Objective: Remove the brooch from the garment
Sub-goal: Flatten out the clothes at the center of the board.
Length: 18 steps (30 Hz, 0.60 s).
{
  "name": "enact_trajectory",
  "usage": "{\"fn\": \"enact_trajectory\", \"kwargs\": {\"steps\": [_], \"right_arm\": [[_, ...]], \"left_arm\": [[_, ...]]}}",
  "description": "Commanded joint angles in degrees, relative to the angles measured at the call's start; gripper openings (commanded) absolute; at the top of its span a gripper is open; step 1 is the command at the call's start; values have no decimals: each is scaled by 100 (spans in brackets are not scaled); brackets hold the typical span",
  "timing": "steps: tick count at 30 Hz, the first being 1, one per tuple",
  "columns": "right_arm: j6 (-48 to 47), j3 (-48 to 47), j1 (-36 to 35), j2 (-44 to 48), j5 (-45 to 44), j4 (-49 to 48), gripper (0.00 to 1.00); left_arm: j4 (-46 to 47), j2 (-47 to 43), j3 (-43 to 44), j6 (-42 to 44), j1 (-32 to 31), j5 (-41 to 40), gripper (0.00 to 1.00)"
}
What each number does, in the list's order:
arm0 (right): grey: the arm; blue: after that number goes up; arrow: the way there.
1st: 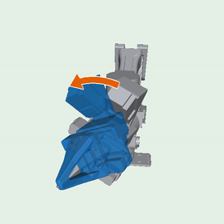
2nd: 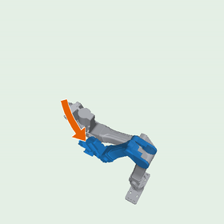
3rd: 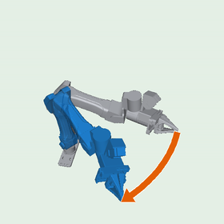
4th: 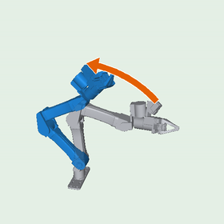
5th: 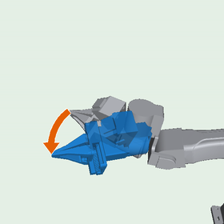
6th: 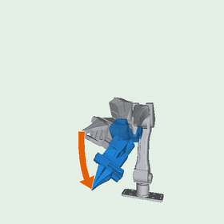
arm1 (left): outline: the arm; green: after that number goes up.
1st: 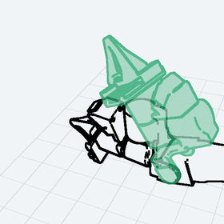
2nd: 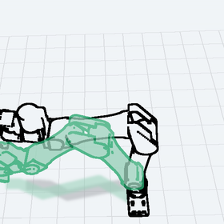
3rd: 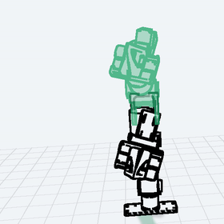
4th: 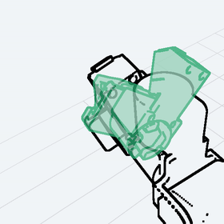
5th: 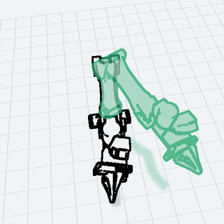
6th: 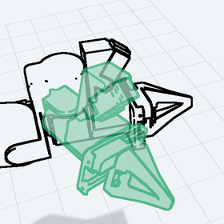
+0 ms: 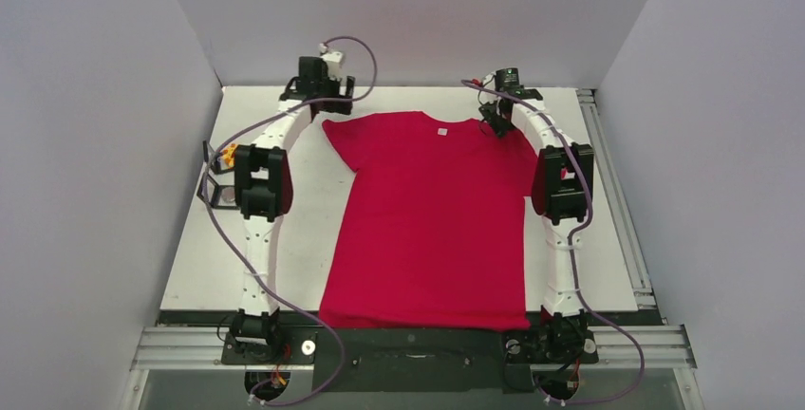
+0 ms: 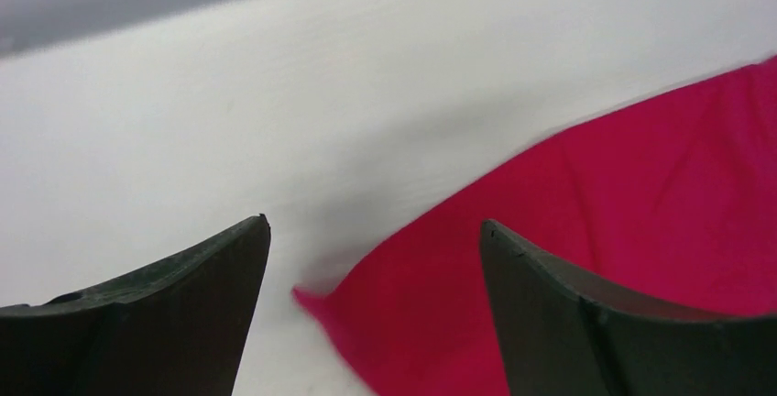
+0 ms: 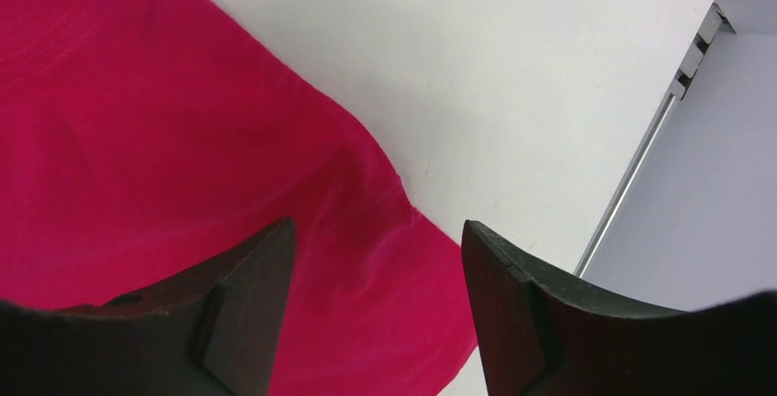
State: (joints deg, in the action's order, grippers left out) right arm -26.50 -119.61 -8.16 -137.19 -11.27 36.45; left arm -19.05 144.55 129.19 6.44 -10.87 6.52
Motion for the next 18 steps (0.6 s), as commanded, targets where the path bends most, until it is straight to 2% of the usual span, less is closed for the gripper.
{"fn": "enact_trajectory", "kwargs": {"steps": [1,2,5,12,17,18], "right_arm": [[320,9,42,905,365,65,63],[347,-1,47,944,431,135,63],[458,-9,90,1112,586,281,64],[667,9,312,1359,748,686,64],[703,116,512,1513,750,797,64],[700,141,556,1538,750,804,64]], "left_arm": [[-296,-1158,-1079,-1982,576,14,79],[-258,-1291,-1436,-2273,625,-3,75],[-397,-1288,-1748,-2764,677,-266,70],[-404,-996,-1892,-3044,640,-207,58],[-284,-835,-1896,-3137,515,44,56],[-266,-798,-1892,-3139,507,61,49]]}}
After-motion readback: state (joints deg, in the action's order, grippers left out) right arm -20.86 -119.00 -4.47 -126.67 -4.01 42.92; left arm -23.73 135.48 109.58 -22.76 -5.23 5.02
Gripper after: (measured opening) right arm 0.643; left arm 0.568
